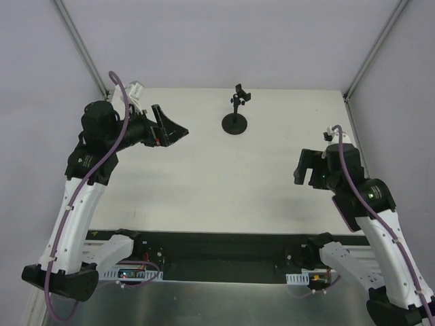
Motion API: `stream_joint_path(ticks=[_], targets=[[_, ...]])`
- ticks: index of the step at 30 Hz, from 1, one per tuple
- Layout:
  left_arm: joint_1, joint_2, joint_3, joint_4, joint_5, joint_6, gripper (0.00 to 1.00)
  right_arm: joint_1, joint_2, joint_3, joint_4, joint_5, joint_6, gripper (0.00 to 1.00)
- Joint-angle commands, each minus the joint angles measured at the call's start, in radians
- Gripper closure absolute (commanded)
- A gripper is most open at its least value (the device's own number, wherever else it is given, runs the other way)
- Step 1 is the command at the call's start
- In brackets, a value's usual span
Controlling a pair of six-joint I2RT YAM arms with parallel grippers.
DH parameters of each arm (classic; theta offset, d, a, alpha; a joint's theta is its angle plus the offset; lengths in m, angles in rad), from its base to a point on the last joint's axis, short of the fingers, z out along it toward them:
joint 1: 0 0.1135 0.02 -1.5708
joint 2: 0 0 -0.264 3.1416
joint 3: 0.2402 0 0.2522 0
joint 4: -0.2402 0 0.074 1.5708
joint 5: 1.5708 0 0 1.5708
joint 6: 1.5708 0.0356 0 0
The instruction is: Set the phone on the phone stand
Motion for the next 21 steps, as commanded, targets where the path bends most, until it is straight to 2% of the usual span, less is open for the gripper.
stream_joint_path(ticks=[1, 3, 4, 5, 7, 8, 11, 17, 21], targets=[[-0.014, 0.058, -0.066, 0.016, 0.147, -0.014, 0.01, -0.041, 0.042, -0.089, 0.127, -0.132, 0.066, 0.04], [-0.025, 0.069, -0.109, 0.016, 0.170, 0.000, 0.01, -0.152, 0.043, -0.151, 0.164, -0.204, 0.079, 0.04], [-0.035, 0.069, -0.125, 0.016, 0.173, 0.005, 0.01, -0.204, 0.040, -0.173, 0.192, -0.298, 0.096, 0.04], [-0.042, 0.070, -0.152, 0.016, 0.175, 0.009, 0.01, -0.320, 0.033, -0.223, 0.207, -0.336, 0.106, 0.04], [-0.055, 0.072, -0.177, 0.017, 0.178, 0.024, 0.01, -0.434, 0.023, -0.267, 0.230, -0.373, 0.137, 0.04], [-0.066, 0.072, -0.197, 0.016, 0.182, 0.032, 0.01, -0.553, 0.013, -0.288, 0.232, -0.376, 0.140, 0.04], [-0.089, 0.059, -0.237, 0.016, 0.190, 0.057, 0.01, -0.730, -0.013, -0.348, 0.224, -0.315, 0.178, 0.04], [-0.101, 0.049, -0.290, 0.023, 0.198, 0.112, 0.01, -1.020, -0.062, -0.455, 0.264, -0.230, 0.287, 0.04], [-0.101, 0.053, -0.309, 0.031, 0.199, 0.149, 0.01, -1.168, -0.053, -0.497, 0.306, -0.229, 0.370, 0.04]])
